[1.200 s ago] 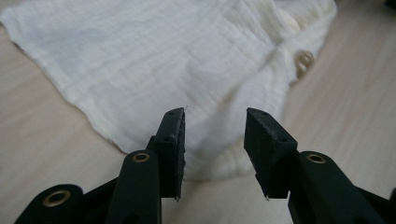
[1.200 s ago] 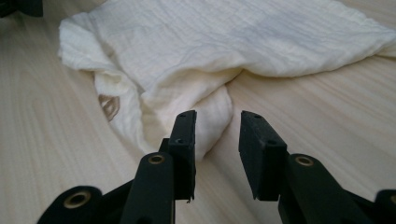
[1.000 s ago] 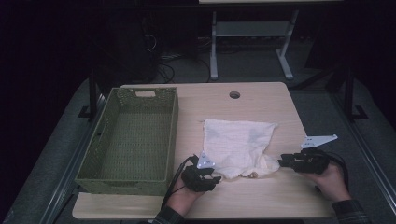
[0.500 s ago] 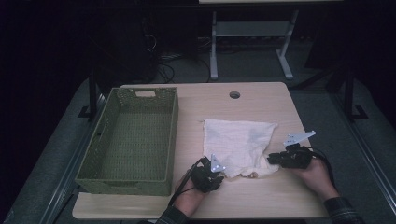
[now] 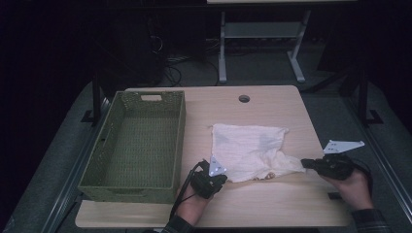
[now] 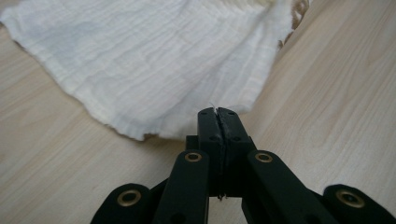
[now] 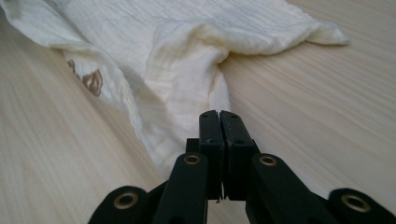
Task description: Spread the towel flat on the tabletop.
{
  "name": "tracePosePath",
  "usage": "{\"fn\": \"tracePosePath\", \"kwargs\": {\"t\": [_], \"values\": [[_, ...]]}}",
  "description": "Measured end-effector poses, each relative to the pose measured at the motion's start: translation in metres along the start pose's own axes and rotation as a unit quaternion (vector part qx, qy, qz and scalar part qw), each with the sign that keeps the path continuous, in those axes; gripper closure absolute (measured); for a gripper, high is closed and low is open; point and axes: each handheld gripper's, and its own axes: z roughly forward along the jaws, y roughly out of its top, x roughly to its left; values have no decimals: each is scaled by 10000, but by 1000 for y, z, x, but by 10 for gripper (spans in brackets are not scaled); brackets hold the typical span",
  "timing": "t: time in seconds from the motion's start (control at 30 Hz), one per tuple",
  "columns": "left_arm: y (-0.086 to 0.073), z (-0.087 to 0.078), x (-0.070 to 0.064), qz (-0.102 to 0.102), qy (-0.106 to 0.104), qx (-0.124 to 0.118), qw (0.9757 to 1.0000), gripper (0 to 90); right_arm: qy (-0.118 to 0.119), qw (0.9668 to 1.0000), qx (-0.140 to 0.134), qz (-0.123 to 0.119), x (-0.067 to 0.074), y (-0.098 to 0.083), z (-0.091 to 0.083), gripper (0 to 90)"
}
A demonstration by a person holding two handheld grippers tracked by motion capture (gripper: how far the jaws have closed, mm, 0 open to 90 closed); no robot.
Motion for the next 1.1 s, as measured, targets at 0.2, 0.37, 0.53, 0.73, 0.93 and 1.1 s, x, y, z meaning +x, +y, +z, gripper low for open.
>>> {"fn": "tracePosePath", "kwargs": {"t": [0.2,0.37,0.53,0.73,0.93,1.1], "values": [[1,-7,1,-84,29,-135,9999,889,-21,9999,-129,1,11,-16,-22,879],[1,-14,-3,-102,26,-213,9997,889,52,10000,-80,-14,27,-30,-31,878],[-2,-18,-10,-79,72,-167,9998,888,116,9999,26,-50,38,-41,-33,878],[-11,-21,-12,-221,26,-6,9998,875,234,9996,160,38,47,-54,-36,857],[-13,-18,-8,-334,0,-56,9994,682,206,9996,107,129,40,-53,-36,695],[-4,-5,-2,-294,-57,50,9995,555,23,9999,90,104,28,-39,-25,617]]}}
